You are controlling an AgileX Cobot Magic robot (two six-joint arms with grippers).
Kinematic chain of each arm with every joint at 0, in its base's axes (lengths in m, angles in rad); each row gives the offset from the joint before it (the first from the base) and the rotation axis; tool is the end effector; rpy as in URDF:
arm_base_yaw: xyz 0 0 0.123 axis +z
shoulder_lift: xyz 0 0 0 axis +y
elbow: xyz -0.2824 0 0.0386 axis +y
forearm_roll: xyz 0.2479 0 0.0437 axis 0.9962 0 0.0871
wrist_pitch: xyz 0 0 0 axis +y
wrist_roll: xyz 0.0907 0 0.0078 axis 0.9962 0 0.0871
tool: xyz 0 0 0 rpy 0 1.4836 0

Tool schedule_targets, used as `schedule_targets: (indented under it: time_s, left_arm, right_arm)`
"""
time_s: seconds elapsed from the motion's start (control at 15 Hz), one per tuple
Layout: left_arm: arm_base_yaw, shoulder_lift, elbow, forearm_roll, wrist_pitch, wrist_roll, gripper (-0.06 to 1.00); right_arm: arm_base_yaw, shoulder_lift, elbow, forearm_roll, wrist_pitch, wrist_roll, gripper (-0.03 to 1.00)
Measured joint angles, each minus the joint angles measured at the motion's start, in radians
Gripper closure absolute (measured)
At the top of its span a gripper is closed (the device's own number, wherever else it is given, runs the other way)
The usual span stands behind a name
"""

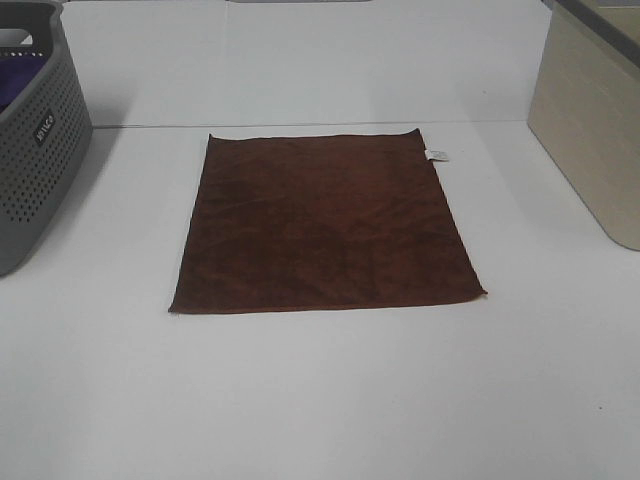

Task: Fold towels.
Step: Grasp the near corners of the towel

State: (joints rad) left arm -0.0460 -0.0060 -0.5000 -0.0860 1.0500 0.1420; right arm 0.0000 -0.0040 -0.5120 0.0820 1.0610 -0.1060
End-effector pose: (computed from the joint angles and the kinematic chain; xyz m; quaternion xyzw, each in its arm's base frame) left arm -0.0058 -0.0065 0.2783 0.0811 0.8442 -0.0176 0.5296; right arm -0.0070 0.0065 0.2807 -0.0469 0.8471 0.0129 0.5292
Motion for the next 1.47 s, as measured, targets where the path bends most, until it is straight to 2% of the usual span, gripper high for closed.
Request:
schedule_targets:
  time_s: [1.47]
  left_arm:
    - [0.000, 0.000, 0.000, 0.000, 0.000, 0.000, 0.18]
  right_arm:
    - [0.000, 0.000, 0.000, 0.000, 0.000, 0.000, 0.18]
